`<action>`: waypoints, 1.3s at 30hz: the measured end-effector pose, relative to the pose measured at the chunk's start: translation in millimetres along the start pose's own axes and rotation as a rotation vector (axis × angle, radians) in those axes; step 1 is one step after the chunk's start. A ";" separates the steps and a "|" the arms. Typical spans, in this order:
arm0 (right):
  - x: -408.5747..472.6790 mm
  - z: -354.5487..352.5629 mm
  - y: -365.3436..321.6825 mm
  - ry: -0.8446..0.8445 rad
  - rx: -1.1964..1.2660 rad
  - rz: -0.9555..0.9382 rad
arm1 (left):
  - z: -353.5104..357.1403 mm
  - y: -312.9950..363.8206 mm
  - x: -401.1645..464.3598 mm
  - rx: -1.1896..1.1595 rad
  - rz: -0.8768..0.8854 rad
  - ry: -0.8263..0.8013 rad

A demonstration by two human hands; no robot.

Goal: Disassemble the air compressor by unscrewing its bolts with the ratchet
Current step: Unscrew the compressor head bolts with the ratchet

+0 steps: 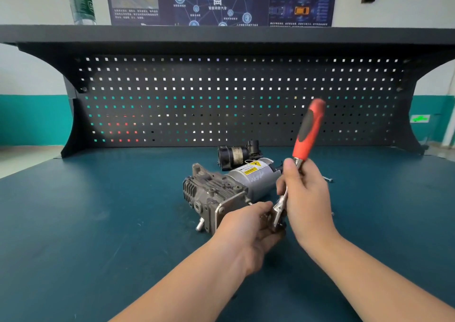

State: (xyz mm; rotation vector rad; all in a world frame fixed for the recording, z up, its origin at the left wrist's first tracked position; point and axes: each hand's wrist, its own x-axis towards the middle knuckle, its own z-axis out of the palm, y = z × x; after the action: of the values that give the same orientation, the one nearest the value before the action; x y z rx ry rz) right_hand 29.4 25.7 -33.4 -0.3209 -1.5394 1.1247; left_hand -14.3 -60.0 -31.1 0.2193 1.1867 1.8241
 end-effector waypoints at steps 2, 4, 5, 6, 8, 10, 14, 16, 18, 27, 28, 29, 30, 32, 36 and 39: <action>-7.6 -0.6 -4.4 -0.151 -0.106 -0.269 | -0.5 -0.7 0.1 0.018 0.000 -0.029; -12.2 -0.5 -8.8 -0.278 -0.281 -0.549 | -2.8 0.4 -0.9 -0.003 -0.005 -0.095; -13.7 0.4 -9.7 -0.326 -0.351 -0.667 | -4.2 0.6 -1.5 -0.026 -0.007 -0.134; -14.4 1.4 -9.8 -0.358 -0.390 -0.739 | -5.8 1.3 -0.9 -0.036 -0.004 -0.155; -14.2 2.4 -9.4 -0.356 -0.373 -0.731 | -6.9 1.1 0.4 -0.039 0.004 -0.154; -13.4 1.8 -7.5 -0.274 -0.298 -0.587 | -5.7 0.0 3.3 -0.023 -0.013 -0.116; -10.3 1.5 -4.5 -0.110 -0.123 -0.261 | -2.4 -0.3 4.5 0.017 -0.001 -0.041; -9.2 2.5 -3.9 -0.047 -0.054 -0.191 | -1.8 -1.0 6.0 0.016 0.017 -0.002; -9.2 2.9 -4.4 -0.029 0.013 -0.149 | -2.3 -1.8 9.6 0.011 0.054 0.050; -3.0 2.4 -8.1 -0.047 0.000 -0.081 | -5.5 -6.3 17.9 -0.223 0.121 0.097; -0.6 1.3 -7.8 -0.033 -0.007 -0.040 | -5.4 -6.1 16.5 -0.223 0.123 0.089; 2.3 0.0 -7.5 -0.016 -0.012 0.010 | -5.3 -6.2 15.2 -0.213 0.122 0.080; 5.3 -1.9 -7.1 -0.001 -0.019 0.067 | -5.1 -6.7 13.9 -0.190 0.121 0.073; 12.9 -6.8 -5.1 0.026 -0.040 0.195 | -4.7 -7.4 11.5 -0.121 0.117 0.062; 33.3 -23.5 4.9 0.065 0.045 0.582 | -2.1 -6.1 8.1 0.035 0.167 0.060; 43.0 -43.3 12.4 0.139 0.222 0.815 | 0.5 -6.3 6.3 0.191 0.300 0.068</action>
State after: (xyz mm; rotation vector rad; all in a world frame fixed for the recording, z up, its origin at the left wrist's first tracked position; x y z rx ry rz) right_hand 49.2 83.5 -21.2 -0.9025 -1.1512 1.8367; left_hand -13.8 -54.1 -37.8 0.4690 1.4402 1.9866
